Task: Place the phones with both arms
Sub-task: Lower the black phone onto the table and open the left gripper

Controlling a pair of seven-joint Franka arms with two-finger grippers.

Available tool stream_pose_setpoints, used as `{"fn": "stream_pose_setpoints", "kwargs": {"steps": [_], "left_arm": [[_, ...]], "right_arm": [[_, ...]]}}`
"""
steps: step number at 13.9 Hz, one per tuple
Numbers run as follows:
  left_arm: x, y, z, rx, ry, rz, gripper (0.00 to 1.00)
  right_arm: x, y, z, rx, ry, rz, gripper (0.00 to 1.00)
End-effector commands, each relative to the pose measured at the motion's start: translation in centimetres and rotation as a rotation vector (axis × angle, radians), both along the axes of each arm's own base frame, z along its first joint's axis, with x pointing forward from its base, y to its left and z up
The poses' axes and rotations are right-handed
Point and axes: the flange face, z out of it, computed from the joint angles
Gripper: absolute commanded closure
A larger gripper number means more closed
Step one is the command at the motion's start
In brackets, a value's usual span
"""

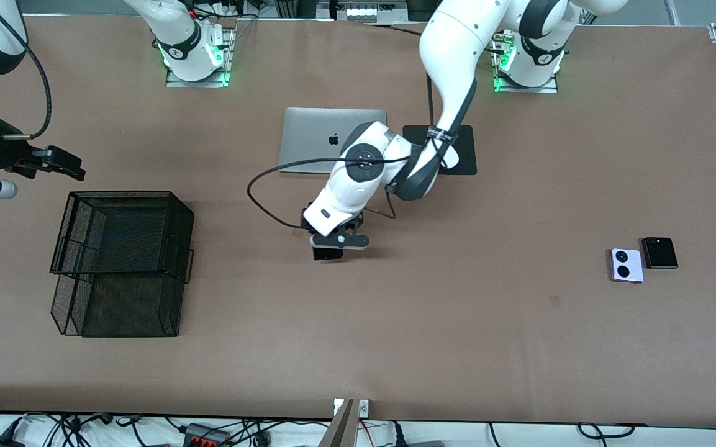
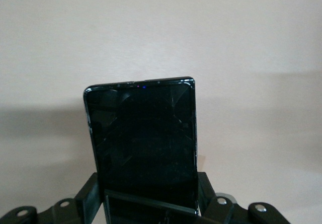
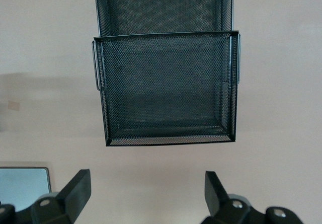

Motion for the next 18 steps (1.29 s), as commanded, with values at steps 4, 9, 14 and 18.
{"fn": "stream_pose_setpoints", "kwargs": {"steps": [4,9,14,18], "left_arm": [[1.0,-0.4,-4.2,0.038,-0.086,-0.027,0.44],[1.0,-0.5,-4.2,0.035,-0.098,-0.029,0.0],[4.7,3.4,0.3,0.006,-0.103,0.035,0.0],[7.2,15.8,4.8,-0.032,-0.006,0.013,0.0]], "right_arm": [[0.6,-0.3,-1.1,-0.006,0.003,0.006,0.0],[0.7,-0.2,-1.0,-0.006,-0.005,0.008,0.0],[0.7,0.4,-1.0,-0.009,-0.007,0.019,0.0],[1.9,3.9,-3.7,0.023,0.026,0.064,0.0]]}}
